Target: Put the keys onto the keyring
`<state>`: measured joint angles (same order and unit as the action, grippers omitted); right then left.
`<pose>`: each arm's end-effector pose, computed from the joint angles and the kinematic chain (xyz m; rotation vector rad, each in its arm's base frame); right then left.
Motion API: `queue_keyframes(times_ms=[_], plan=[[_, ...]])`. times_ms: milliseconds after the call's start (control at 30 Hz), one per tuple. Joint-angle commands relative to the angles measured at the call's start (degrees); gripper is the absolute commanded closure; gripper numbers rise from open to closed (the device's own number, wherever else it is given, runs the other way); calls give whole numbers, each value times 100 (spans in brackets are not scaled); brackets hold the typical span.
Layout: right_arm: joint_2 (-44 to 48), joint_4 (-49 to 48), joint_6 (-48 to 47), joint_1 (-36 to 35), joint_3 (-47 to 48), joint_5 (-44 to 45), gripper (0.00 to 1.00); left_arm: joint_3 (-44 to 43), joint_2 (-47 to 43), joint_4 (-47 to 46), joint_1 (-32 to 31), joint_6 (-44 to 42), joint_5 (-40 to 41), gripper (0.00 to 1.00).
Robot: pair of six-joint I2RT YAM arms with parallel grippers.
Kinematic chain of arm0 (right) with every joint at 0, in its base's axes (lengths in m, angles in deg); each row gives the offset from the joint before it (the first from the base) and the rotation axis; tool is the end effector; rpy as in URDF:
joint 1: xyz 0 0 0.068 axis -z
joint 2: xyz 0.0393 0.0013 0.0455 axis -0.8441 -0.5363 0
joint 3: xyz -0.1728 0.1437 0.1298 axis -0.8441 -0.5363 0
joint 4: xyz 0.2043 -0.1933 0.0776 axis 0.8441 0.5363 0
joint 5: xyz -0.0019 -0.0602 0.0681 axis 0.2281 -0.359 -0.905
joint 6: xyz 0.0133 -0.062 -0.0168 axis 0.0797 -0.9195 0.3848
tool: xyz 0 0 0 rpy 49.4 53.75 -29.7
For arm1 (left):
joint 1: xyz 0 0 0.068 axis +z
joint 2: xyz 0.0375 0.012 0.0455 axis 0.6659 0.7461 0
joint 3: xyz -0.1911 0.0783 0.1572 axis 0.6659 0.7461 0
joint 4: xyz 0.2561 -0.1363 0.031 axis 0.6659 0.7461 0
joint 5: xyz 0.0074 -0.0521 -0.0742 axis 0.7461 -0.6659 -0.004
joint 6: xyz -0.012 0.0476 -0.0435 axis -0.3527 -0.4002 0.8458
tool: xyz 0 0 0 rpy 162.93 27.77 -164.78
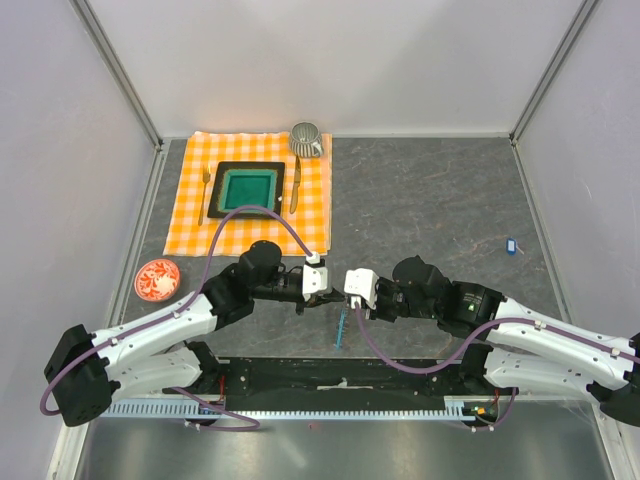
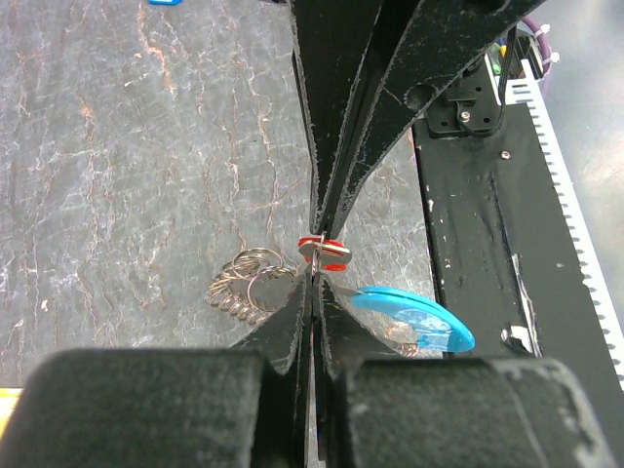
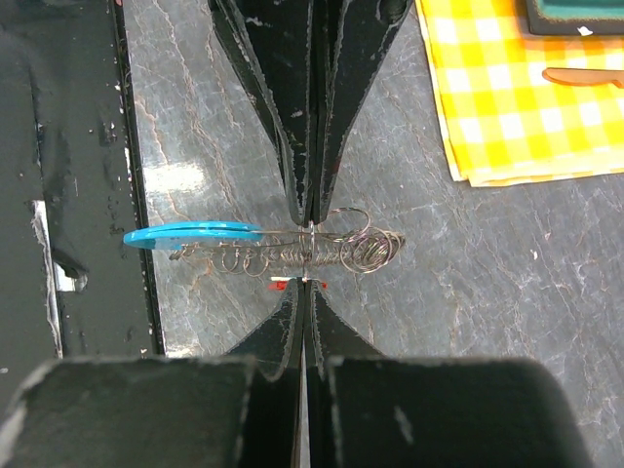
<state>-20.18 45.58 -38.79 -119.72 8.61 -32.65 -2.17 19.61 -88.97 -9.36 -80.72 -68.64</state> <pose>0.1123 0.2267 0.2641 -1.5016 1.5745 0.5561 0.1500 -0.2348 0.2350 1.4609 1.2905 -0.9715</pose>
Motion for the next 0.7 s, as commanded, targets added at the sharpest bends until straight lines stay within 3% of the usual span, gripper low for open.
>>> queue_keyframes(times_ms=[0, 667], plan=[[88, -342, 43, -43, -26, 94, 100, -169, 28, -340, 14, 125, -376, 98], [123, -474, -203, -34, -26, -372, 100, -257, 212, -234, 14, 134, -816, 98]])
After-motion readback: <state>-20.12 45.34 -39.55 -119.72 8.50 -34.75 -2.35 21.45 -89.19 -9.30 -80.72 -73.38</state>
